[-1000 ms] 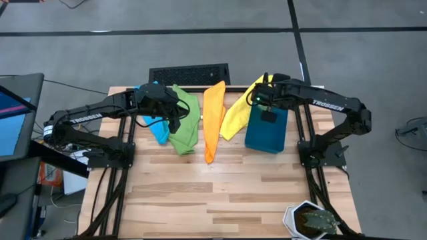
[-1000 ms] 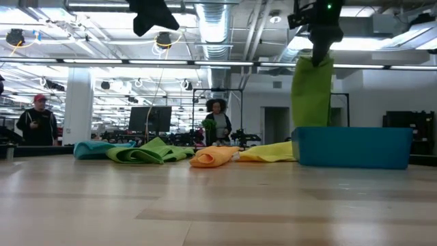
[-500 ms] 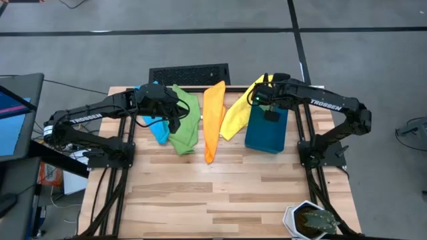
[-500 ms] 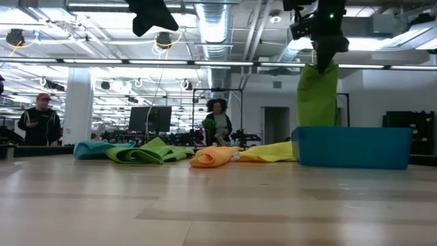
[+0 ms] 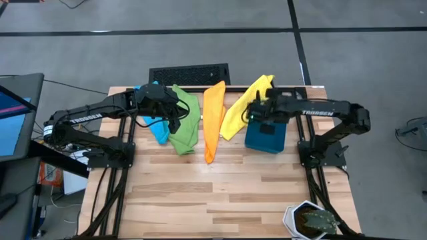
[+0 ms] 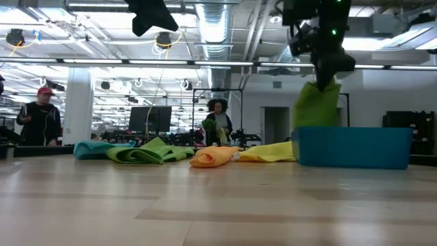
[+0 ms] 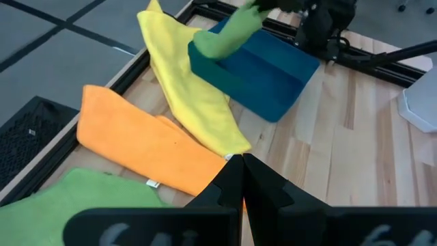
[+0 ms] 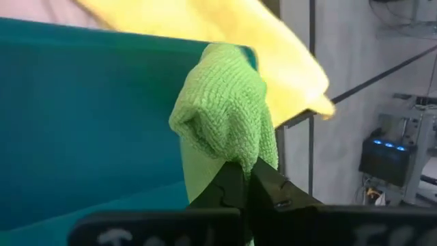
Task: Fold microfiber towels
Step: Put the bottom green microfiber cloth into the blue bin
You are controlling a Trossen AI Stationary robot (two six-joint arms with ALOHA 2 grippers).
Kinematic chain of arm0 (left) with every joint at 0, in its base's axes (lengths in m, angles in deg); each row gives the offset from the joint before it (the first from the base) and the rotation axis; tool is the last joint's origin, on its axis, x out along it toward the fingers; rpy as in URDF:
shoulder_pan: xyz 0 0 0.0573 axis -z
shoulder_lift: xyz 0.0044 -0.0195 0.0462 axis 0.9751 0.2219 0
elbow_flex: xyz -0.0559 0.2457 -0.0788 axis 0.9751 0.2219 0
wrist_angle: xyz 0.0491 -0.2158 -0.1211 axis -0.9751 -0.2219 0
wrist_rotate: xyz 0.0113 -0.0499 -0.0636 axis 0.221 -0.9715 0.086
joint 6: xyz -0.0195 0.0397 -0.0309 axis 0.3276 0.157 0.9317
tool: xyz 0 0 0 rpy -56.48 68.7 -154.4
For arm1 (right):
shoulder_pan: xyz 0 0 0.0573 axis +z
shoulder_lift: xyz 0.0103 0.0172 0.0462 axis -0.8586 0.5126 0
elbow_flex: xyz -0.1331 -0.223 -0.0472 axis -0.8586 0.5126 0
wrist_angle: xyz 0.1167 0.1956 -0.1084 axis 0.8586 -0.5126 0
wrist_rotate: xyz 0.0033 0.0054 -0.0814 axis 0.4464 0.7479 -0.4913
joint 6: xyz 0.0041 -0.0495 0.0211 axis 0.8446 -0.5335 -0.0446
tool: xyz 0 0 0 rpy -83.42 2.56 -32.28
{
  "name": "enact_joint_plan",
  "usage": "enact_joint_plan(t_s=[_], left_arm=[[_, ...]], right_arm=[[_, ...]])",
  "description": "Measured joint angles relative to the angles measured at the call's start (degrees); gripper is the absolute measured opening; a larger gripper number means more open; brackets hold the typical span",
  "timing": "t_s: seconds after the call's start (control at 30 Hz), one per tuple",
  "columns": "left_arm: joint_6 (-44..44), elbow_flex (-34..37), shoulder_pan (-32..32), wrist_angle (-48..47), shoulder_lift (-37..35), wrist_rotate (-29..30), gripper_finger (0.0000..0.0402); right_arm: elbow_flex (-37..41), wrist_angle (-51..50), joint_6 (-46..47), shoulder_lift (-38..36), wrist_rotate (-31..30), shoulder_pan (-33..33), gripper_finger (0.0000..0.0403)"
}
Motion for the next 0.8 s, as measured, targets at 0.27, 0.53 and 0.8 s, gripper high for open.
enact_joint_plan(t_s=[0.27,0.53,0.8], left_arm=[[0.11,0.00,0.02,-1.10,0.00,0.11,0.0000],[0.11,0.00,0.02,-1.03,0.00,0.24,0.0000],[0.47,0.00,0.02,-1.04,0.00,-0.03,0.0000]], right_arm=[[3.88,-0.64,4.35,0.26,0.06,5.35,0.0025],[3.88,4.25,6.35,0.28,3.88,7.44,0.0034],[5.06,6.02,7.68,0.26,6.74,7.40,0.0031]])
